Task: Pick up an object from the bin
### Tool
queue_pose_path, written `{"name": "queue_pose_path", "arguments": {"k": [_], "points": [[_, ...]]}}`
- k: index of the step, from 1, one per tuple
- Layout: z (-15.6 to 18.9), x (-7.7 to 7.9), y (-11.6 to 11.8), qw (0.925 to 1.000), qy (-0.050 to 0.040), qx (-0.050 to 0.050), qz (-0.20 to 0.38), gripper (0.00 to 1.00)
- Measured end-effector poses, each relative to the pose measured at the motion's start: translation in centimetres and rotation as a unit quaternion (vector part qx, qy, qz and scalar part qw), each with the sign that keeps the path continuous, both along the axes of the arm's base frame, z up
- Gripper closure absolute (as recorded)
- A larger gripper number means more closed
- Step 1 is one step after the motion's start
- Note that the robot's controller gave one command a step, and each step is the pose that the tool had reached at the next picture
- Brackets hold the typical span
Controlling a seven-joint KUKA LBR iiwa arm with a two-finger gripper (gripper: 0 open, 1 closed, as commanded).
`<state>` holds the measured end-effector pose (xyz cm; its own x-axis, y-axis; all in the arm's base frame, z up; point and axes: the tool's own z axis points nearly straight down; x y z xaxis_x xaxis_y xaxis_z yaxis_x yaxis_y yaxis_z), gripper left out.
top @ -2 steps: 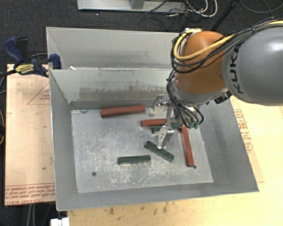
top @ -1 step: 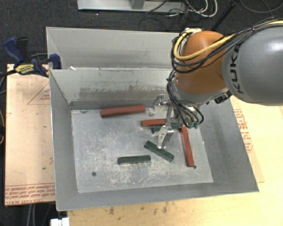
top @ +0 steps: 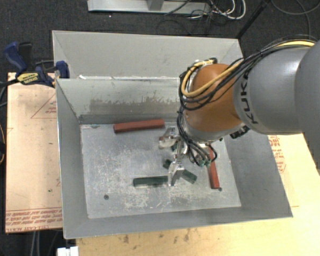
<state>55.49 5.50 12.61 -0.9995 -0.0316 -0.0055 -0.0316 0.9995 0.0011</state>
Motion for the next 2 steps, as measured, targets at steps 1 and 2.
{"name": "queue_pose_path", "arguments": {"k": [1,2], "points": [[-4.75,0.91,-1.85,0.9977,-0.0072,0.001,0.067,1.0],[-5.06,0.58,-1.97,0.9978,-0.0015,0.0,0.067,0.0]]}}
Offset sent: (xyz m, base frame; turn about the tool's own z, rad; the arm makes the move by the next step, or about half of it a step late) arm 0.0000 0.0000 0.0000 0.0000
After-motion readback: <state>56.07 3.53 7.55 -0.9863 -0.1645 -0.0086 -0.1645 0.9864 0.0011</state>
